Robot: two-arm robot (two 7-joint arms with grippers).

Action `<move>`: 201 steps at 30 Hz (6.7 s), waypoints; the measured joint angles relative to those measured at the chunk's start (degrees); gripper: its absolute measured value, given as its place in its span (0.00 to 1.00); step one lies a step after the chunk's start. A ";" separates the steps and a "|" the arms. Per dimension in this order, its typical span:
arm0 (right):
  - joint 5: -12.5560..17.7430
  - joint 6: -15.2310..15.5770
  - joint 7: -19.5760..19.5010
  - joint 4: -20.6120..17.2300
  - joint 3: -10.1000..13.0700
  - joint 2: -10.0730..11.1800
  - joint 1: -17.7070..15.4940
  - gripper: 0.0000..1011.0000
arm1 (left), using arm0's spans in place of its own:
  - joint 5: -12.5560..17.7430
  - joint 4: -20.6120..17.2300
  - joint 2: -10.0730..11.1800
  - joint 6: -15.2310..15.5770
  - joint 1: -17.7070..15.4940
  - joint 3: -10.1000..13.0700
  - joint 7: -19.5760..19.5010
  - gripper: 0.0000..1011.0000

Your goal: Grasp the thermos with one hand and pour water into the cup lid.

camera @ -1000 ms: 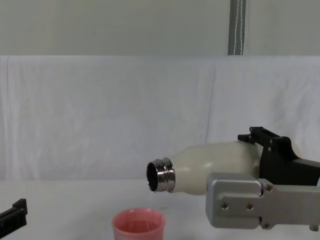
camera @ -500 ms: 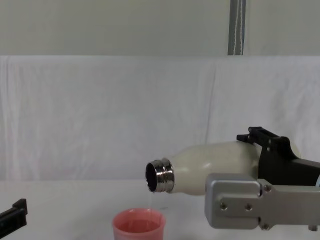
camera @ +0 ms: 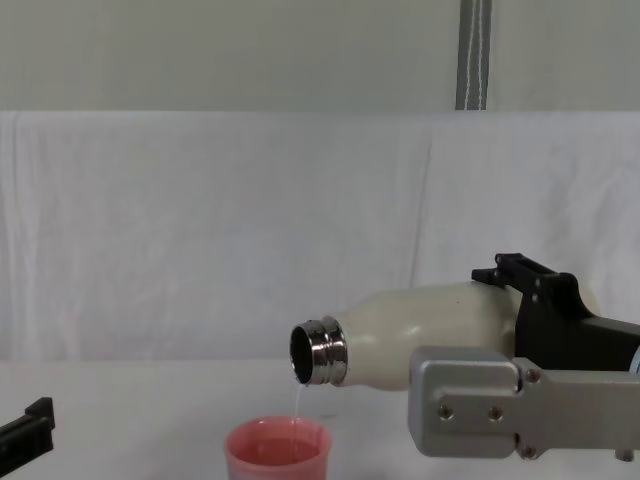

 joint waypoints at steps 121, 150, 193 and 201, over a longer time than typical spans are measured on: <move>16.50 -3.77 2.44 -3.68 6.71 -3.01 -3.90 0.94 | 0.00 0.00 0.00 0.00 0.00 0.00 0.00 0.99; 53.98 -7.33 10.15 -6.24 19.81 -8.80 -10.60 0.94 | 0.00 0.00 0.00 0.00 0.00 0.00 0.00 0.99; 76.00 0.03 11.52 -6.95 22.52 -4.72 -15.60 0.94 | 0.00 0.00 0.00 0.00 0.00 0.00 0.00 0.99; 76.55 -0.84 10.13 -4.79 22.12 -4.71 -15.31 0.94 | 0.00 0.00 0.00 0.00 0.00 0.00 0.00 0.99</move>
